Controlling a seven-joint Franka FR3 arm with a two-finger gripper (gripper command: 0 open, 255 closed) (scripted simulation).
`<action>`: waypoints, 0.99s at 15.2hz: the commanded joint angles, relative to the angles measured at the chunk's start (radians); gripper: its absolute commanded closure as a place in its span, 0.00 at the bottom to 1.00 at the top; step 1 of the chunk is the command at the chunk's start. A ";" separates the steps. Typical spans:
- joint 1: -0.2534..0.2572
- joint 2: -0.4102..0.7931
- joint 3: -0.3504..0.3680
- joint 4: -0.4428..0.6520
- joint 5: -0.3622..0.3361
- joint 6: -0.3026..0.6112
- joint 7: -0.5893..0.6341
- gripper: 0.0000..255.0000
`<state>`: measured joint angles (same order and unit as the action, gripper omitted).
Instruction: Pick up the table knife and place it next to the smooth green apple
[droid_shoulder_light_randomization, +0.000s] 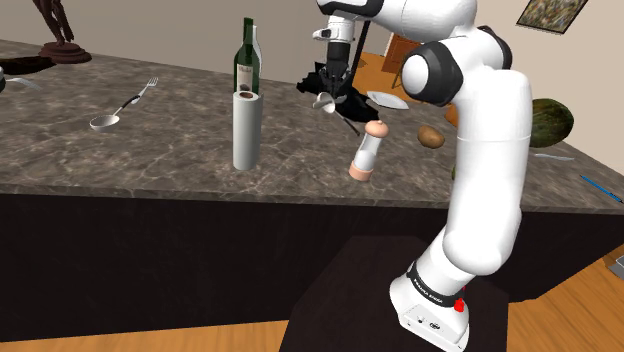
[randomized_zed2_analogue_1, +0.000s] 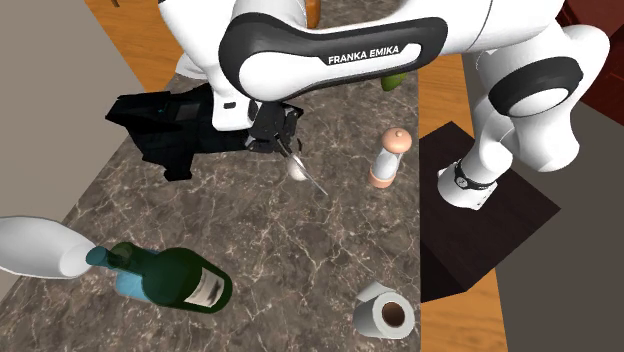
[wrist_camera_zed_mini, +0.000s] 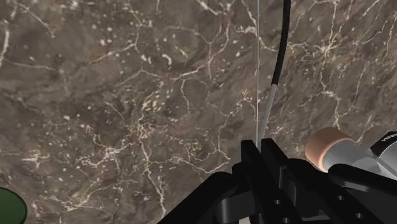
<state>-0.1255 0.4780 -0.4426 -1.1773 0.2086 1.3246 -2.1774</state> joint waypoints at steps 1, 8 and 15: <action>-0.008 0.007 0.000 0.040 0.003 -0.033 0.001 1.00; -0.045 0.057 0.004 0.219 0.023 -0.161 0.006 1.00; -0.037 -0.138 -0.045 -0.074 -0.069 -0.060 -0.094 1.00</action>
<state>-0.1587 0.3652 -0.4797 -1.2087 0.1539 1.2468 -2.2521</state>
